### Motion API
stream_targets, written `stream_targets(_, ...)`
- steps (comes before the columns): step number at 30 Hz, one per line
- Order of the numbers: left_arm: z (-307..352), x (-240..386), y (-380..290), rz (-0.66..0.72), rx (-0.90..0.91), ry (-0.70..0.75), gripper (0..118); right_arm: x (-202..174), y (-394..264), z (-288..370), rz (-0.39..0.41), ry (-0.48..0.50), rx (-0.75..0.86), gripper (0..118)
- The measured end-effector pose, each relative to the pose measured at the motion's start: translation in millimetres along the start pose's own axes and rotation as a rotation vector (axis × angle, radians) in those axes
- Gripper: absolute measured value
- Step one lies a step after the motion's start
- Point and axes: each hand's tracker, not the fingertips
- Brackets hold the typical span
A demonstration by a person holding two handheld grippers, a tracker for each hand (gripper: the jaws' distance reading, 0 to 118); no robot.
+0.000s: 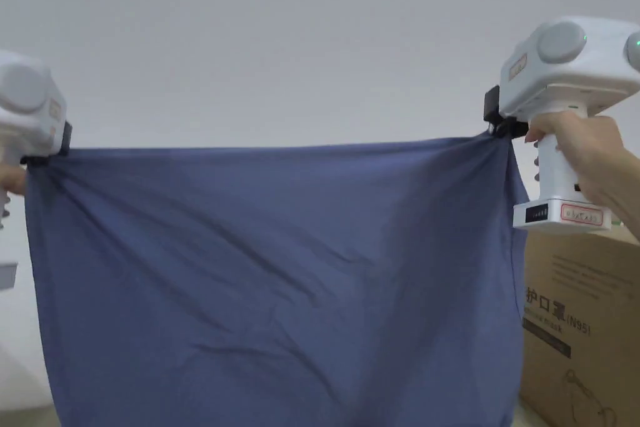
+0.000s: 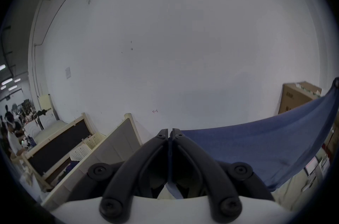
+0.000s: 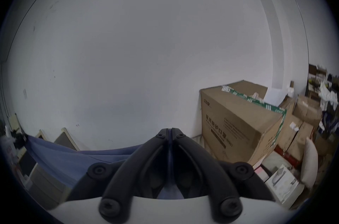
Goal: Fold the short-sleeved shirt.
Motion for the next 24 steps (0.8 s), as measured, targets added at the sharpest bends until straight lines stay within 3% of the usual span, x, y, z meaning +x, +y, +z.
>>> stream_targets(4, -21.4, -0.5, -26.8, 0.028, -0.055, 0.006, 1, 2.6, -27.8, -17.6, -0.023, 0.024, -0.045, 3)
stream_targets(9, -64.9, 23.5, -110.3, -0.048, -0.163, 0.035, 1, -3.9, -100.0, -69.4, 0.034, -0.01, -0.196, 3)
stream_targets(17, -137.7, 64.2, -308.1, -0.076, -0.471, 0.036, 1, 4.3, -281.5, -169.9, 0.065, -0.064, -0.514, 3)
stream_targets(24, -140.7, 84.4, -447.5, -0.121, -0.69, 0.023, 1, 10.9, -432.8, -182.2, 0.114, -0.103, -0.754, 3)
